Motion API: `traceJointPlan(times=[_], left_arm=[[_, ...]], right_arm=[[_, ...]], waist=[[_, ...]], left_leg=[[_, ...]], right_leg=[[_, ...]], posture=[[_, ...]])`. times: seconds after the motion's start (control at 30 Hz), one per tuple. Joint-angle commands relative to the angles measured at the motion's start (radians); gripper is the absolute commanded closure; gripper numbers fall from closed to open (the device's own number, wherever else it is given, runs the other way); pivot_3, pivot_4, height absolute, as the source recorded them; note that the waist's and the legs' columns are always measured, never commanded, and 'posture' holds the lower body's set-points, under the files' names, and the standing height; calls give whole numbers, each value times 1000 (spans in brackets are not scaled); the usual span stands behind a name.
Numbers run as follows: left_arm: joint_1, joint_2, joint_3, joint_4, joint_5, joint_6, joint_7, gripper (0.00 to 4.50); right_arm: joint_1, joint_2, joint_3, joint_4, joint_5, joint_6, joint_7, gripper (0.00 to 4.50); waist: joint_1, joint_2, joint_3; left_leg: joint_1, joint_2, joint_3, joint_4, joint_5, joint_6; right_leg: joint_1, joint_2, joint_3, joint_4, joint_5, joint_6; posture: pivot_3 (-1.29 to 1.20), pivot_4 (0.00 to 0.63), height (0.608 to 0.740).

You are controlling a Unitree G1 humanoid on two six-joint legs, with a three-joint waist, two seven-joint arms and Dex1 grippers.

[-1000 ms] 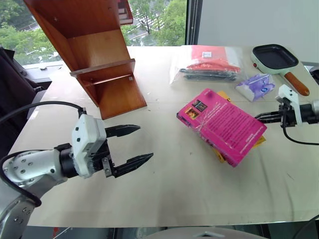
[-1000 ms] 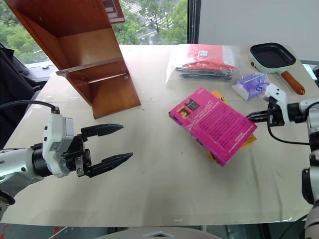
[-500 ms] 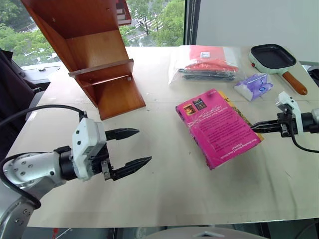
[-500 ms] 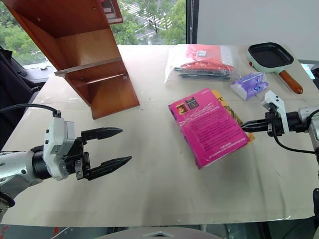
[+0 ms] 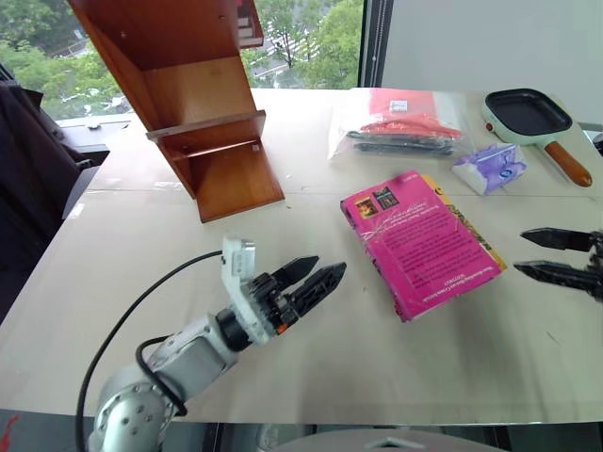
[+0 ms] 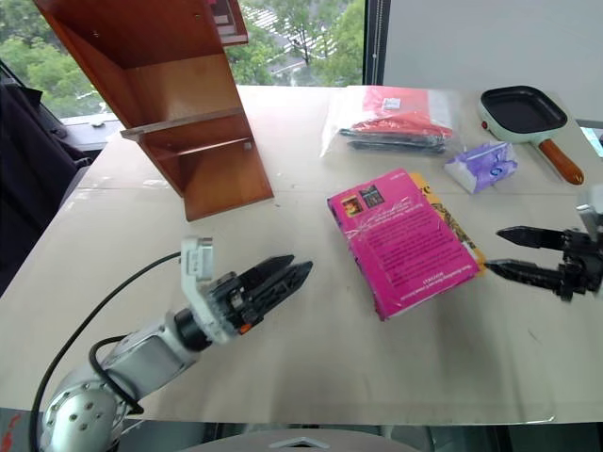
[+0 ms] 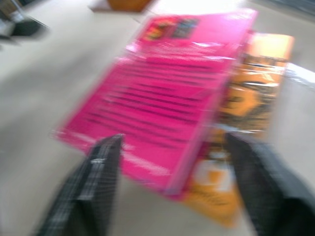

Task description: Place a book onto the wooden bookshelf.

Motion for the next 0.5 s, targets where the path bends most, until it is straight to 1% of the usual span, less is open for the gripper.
traceJointPlan(times=[0.03, 0.07, 0.13, 0.2, 0.23, 0.33, 0.43, 0.5], left_arm=[[-62, 3, -9, 125, -106, 30, 90, 0], [-79, 8, -23, 155, -94, 45, 87, 0], [-152, -8, -83, 262, -98, 106, 90, 0], [-224, -29, -133, 346, -56, 148, 113, 0], [-263, -47, -153, 394, -54, 175, 137, 0], [-417, -169, -175, 570, -92, 217, 215, 0], [-494, -247, -158, 671, -98, 249, 237, 0], [-523, -303, -145, 738, -112, 265, 245, 0]], right_arm=[[113, 80, -155, -187, 137, 87, -107, 81], [139, 100, -171, -219, 157, 90, -128, 81], [212, 183, -190, -301, 141, 24, -183, 81], [288, 217, -199, -357, 150, 11, -192, 81], [324, 232, -197, -381, 130, -22, -186, 81], [421, 284, -215, -427, 111, -110, -184, 81], [481, 296, -220, -439, 105, -159, -184, 81], [511, 302, -220, -442, 102, -189, -184, 81]], waist=[[-1, -2, -1], [-4, -2, -1], [-4, -3, -2], [-3, -3, -2], [-1, -3, -2], [2, -5, -2], [-7, -7, -3], [-11, -7, -4]], left_leg=[[0, 0, 0, 0, 0, 0], [1, 0, -1, 2, 0, 0], [1, 0, 1, 4, 0, 0], [0, -1, 0, 8, 0, 0], [0, -1, 0, 9, 0, 0], [-2, -4, -1, 11, 0, 0], [-3, -5, 0, 12, 0, 0], [-2, -5, 1, 11, 0, 1]], right_leg=[[0, 1, 0, 0, 0, 0], [1, 2, -1, 1, -1, 2], [1, 3, 1, 1, -1, 3], [1, 4, 2, 2, 0, 3], [1, 4, 2, 3, 0, 4], [1, 4, 4, 3, 0, 5], [0, 4, 7, 1, 1, 6], [0, 4, 8, 1, 2, 3]], posture=[[0, 150, 731], [0, 150, 731], [0, 150, 731], [0, 150, 731], [0, 150, 731], [0, 150, 731], [0, 150, 731], [0, 150, 731]])
